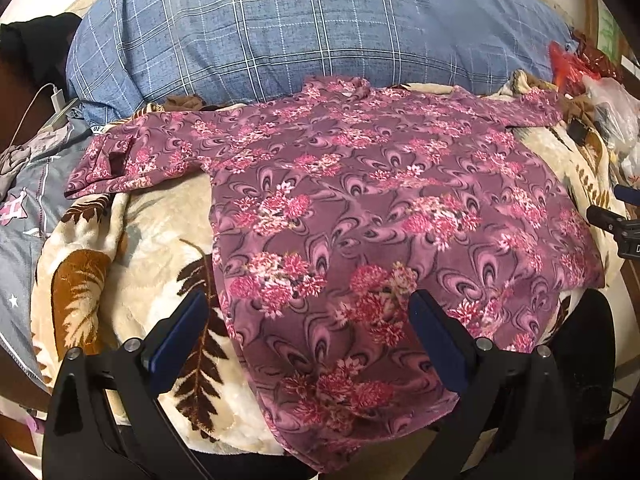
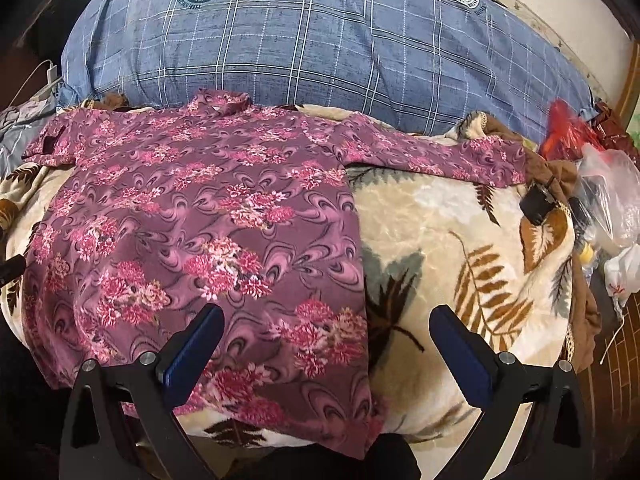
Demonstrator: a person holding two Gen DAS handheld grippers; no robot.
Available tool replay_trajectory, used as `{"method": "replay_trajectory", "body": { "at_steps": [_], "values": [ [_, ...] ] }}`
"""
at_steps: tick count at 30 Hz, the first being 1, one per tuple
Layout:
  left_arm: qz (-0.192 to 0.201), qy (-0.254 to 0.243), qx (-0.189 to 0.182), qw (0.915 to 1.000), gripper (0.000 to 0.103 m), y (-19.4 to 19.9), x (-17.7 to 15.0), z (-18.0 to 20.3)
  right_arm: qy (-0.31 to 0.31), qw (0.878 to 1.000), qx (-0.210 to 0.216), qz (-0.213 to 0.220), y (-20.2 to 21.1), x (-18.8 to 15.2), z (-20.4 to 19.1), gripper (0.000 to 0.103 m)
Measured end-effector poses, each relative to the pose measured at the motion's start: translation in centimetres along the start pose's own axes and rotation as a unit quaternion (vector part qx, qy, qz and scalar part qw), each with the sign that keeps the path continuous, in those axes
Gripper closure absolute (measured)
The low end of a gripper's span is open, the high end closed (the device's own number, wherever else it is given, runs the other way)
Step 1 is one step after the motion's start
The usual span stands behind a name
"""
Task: Fold small clothes
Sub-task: 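Position both grippers open over the hem of the floral shirt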
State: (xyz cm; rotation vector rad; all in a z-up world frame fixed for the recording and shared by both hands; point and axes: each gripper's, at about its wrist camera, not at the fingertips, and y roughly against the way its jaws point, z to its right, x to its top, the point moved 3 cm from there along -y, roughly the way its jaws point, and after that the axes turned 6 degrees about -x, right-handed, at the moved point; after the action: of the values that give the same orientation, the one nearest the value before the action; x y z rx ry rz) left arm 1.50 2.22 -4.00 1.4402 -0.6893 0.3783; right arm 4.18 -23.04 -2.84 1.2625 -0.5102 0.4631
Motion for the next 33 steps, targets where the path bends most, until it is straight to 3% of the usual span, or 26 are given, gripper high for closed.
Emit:
{"method": "replay_trajectory", "body": {
  "at_steps": [33],
  "values": [
    [-0.015, 0.016, -0.012, 0.9997, 0.002, -0.37, -0.37, -0.19, -0.011, 1.0, 0.006, 0.001, -0.53, -0.37, 0.4, 0.0]
  ]
}}
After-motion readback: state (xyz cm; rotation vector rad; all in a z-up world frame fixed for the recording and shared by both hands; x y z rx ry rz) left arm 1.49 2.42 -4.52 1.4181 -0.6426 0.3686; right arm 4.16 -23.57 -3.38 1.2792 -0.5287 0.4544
